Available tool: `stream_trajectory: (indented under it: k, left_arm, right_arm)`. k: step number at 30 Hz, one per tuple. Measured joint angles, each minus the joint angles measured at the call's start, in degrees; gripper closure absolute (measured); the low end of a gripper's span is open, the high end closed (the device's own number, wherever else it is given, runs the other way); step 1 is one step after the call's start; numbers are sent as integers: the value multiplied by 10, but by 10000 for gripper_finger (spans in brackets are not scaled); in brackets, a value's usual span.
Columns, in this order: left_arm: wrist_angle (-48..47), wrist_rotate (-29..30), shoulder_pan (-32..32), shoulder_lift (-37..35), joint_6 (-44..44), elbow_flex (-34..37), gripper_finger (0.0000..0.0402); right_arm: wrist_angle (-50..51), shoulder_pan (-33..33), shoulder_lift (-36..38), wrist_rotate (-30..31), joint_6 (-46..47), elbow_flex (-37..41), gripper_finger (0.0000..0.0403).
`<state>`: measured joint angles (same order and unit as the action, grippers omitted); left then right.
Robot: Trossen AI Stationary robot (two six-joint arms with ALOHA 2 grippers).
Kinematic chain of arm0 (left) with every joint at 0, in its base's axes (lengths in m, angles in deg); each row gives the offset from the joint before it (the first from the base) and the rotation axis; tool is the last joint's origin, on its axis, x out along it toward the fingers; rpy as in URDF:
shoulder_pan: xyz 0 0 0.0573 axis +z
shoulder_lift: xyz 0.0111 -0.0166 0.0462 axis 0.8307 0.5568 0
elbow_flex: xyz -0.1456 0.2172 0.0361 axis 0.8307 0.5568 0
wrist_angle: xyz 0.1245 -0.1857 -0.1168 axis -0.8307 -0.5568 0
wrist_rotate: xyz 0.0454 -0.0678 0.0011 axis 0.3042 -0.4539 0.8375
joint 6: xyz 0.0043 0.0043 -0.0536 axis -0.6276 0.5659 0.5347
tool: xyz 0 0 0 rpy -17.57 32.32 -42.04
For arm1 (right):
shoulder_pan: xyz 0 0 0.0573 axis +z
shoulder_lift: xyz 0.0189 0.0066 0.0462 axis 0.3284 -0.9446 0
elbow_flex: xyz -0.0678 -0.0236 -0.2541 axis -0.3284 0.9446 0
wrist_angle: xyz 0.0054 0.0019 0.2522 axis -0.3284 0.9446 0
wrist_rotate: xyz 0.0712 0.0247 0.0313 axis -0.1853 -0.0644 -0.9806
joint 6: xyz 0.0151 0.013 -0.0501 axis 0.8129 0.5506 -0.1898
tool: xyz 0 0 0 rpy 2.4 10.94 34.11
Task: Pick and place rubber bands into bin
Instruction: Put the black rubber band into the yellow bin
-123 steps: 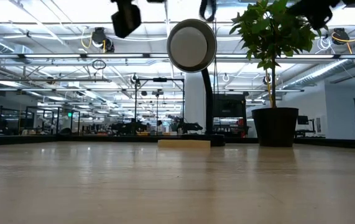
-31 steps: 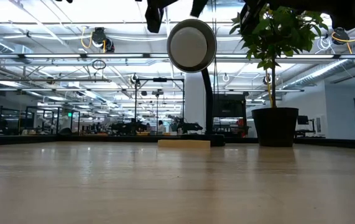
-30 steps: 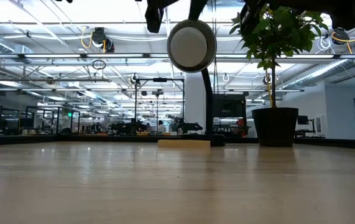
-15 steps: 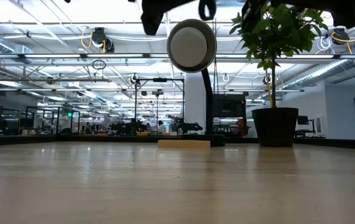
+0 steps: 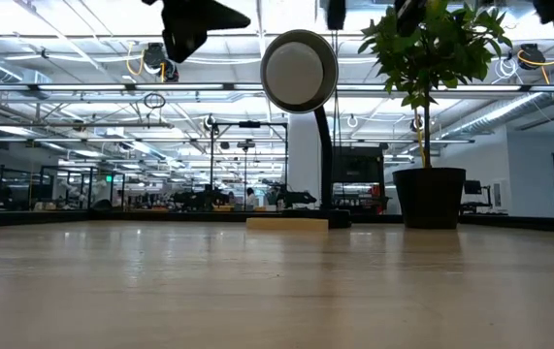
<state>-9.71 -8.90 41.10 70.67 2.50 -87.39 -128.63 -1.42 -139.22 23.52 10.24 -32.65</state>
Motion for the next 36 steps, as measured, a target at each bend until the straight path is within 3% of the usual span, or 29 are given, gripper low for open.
stream_trajectory:
  k: [7,15,27,32,36]
  left_arm:
    - [-3,5,4,0,-6,0,199]
    - [-5,5,24,1,-6,0,199]
    - [-4,6,59,1,-6,0,199]
    - [-4,6,69,1,-6,0,199]
    - [-3,6,74,1,-6,0,199]
  right_arm:
    - [219,43,124,0,34,0,403]
    - [568,128,250,-10,231,-58,403]
    - [827,266,248,-93,556,-80,403]
    - [883,310,233,-104,626,-80,403]
    - [905,322,215,-70,637,-80,403]
